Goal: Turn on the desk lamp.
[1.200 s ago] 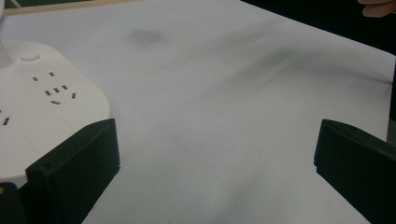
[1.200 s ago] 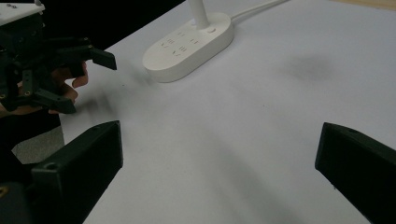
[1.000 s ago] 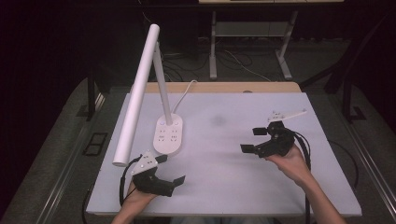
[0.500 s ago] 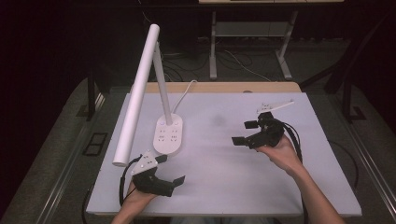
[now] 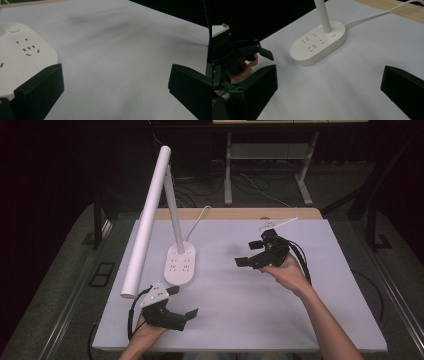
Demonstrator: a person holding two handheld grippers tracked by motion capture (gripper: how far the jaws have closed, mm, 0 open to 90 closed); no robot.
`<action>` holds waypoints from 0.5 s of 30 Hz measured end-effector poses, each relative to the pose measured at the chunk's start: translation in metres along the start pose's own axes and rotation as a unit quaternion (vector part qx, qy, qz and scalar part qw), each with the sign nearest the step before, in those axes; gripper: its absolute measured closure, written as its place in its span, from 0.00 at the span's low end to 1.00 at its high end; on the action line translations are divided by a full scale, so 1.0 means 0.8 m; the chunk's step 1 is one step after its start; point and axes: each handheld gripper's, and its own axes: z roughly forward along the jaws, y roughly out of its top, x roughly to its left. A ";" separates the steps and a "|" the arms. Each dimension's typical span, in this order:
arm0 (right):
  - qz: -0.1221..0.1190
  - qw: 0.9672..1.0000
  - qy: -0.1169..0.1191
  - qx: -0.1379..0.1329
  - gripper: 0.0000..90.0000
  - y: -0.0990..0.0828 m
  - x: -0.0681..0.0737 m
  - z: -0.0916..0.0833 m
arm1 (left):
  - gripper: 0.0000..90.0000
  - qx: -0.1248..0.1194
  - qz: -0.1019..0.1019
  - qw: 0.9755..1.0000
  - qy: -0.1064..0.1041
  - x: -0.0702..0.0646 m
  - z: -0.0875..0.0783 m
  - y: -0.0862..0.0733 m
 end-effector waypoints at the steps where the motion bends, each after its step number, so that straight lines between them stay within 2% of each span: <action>1: 0.000 1.000 0.000 0.000 0.00 0.000 0.000 0.000 | 0.00 0.001 -0.001 1.000 0.000 0.000 0.000 0.000; 7: -0.011 1.000 -0.001 0.009 0.00 0.019 0.001 0.015 | 0.00 -0.001 0.000 1.000 -0.001 0.001 -0.001 0.000; 12: -0.009 1.000 0.002 0.011 0.00 0.027 0.002 0.024 | 0.00 -0.001 0.001 1.000 -0.001 0.001 -0.001 0.000; 15: -0.009 1.000 0.006 0.014 0.00 0.033 0.003 0.038 | 0.00 0.000 0.002 1.000 -0.002 0.001 -0.001 0.000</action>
